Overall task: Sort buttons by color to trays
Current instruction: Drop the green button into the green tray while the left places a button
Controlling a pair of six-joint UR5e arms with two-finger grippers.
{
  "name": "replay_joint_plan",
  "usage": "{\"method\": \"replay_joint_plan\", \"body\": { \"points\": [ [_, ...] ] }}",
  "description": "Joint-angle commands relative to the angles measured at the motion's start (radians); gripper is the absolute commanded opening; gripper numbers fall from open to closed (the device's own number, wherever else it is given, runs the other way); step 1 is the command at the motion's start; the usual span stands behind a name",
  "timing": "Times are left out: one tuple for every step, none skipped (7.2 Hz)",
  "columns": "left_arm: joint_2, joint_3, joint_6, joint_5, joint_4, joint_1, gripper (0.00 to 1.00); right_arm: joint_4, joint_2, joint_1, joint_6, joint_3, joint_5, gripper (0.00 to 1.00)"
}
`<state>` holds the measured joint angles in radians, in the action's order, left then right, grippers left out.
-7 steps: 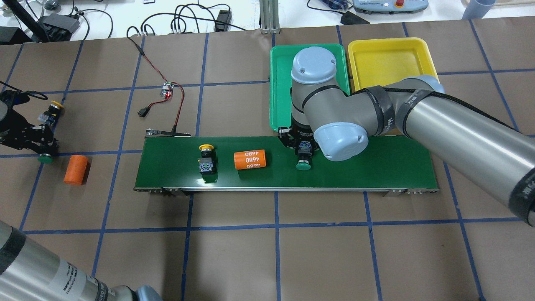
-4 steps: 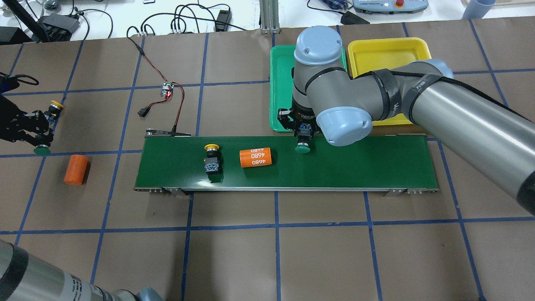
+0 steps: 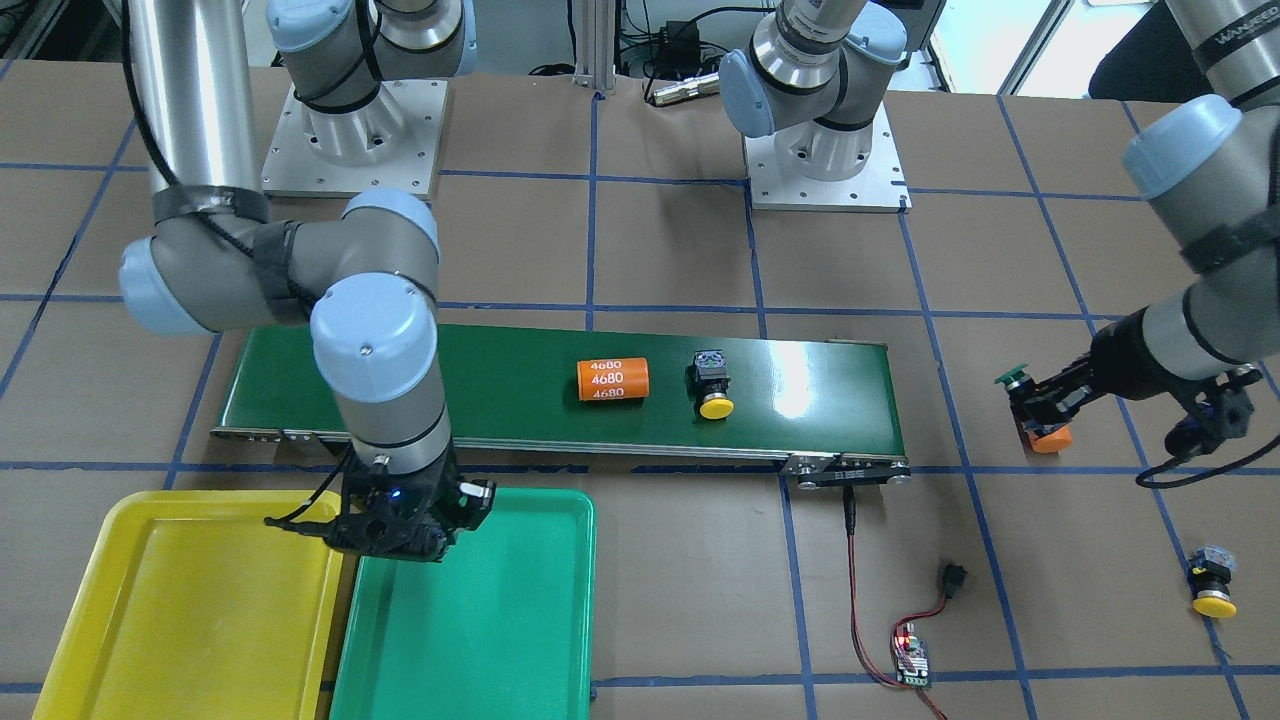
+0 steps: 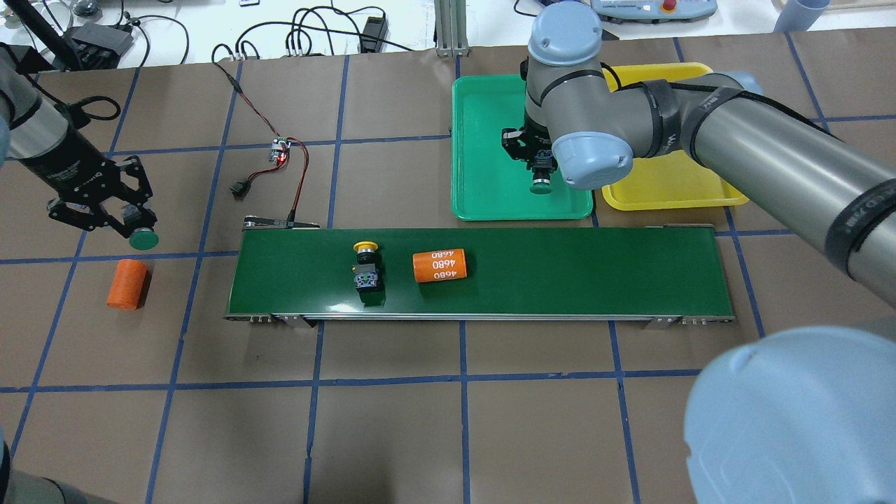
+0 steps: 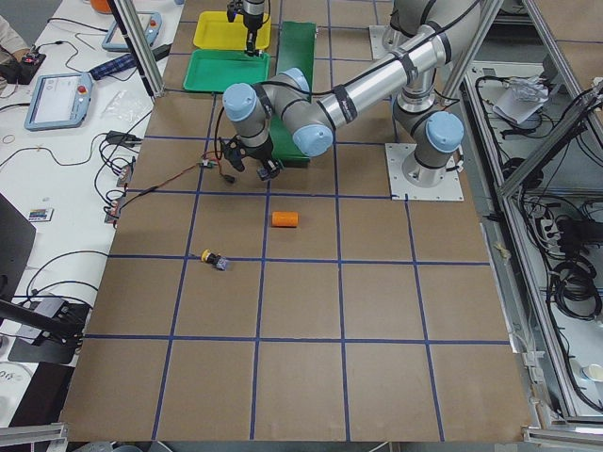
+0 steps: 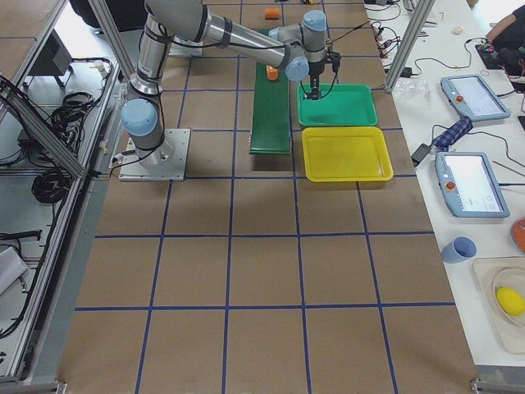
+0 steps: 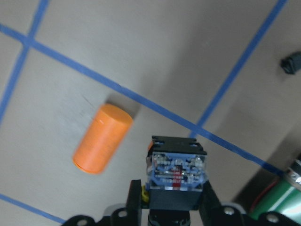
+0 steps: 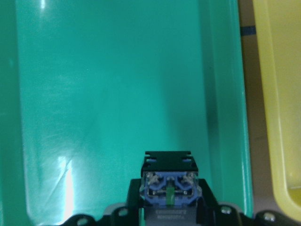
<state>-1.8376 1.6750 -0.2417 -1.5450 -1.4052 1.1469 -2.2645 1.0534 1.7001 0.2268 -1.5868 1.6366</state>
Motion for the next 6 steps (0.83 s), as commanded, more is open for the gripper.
{"method": "replay_joint_plan", "body": {
  "points": [
    [0.035,0.058,-0.362,0.047,0.000,0.155,0.00,-0.033,-0.075,-0.056,-0.047,0.002,-0.007,0.00],
    [0.044,0.086,-0.458,0.045,0.003,0.224,0.00,-0.033,-0.078,-0.051,-0.044,0.001,-0.018,0.14],
    [0.047,0.118,-0.449,0.040,0.046,0.240,0.00,-0.033,-0.078,-0.051,-0.041,0.004,-0.090,0.55],
    [0.070,0.135,-0.318,0.039,0.057,0.252,0.00,-0.033,-0.073,-0.053,-0.052,0.007,-0.099,1.00],
    [0.078,0.140,-0.133,0.046,0.061,0.252,0.00,-0.033,-0.072,-0.053,-0.053,0.005,-0.095,1.00],
    [0.067,0.150,-0.014,0.049,0.061,0.254,0.00,-0.033,-0.064,-0.054,-0.055,0.007,-0.100,1.00]
  ]
}}
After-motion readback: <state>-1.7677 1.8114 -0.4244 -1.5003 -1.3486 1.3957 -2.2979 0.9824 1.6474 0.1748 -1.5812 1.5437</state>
